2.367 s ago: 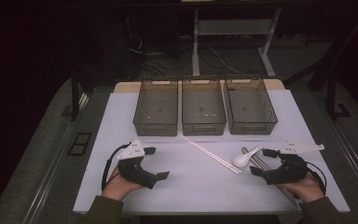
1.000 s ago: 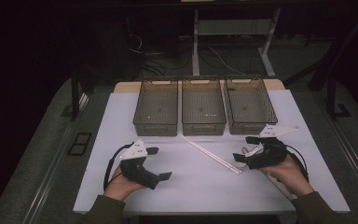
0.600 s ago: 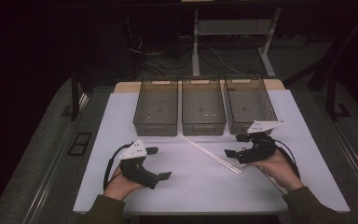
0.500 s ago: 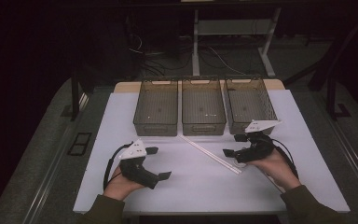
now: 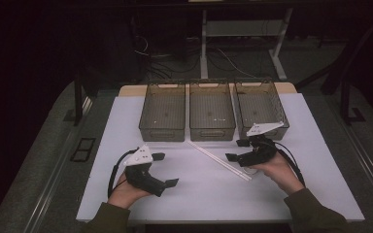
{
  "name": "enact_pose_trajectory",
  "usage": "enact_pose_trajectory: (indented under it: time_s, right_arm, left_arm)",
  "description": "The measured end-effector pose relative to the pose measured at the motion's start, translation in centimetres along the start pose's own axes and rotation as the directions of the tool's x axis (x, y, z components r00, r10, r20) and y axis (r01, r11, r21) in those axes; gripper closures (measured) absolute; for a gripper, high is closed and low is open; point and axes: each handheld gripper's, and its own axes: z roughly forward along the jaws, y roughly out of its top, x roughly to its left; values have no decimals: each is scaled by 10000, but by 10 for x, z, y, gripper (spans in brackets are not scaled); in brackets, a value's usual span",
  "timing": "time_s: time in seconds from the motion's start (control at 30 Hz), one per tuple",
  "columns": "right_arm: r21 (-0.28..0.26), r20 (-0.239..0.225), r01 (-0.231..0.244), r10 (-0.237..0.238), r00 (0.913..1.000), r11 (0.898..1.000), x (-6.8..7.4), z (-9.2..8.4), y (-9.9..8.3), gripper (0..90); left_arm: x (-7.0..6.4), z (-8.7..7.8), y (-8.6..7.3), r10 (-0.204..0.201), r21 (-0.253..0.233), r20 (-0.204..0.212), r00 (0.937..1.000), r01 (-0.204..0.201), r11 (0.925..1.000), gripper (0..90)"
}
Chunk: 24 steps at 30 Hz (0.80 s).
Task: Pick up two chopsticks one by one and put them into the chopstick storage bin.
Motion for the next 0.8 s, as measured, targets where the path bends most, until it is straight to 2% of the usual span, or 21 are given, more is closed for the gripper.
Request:
enact_pose_trajectory:
  time_s: [0.43, 0.6, 0.8]
  right_arm:
    - [407, -174, 132, -125, 9998, 9991, 3, 11, 0, 332]
    - [528, -111, 261, -255, 9996, 9983, 3, 14, -1, 371]
    - [1000, -107, 366, -357, 9993, 9943, 3, 20, -3, 451]
  left_arm:
    - [0, 0, 0, -1, -46, -7, 10000, 1, 10000, 0]
    - [0, 0, 0, 13, -39, 3, 10000, -13, 10000, 0]
    - [-1, 0, 0, 15, -32, 12, 10000, -15, 10000, 0]
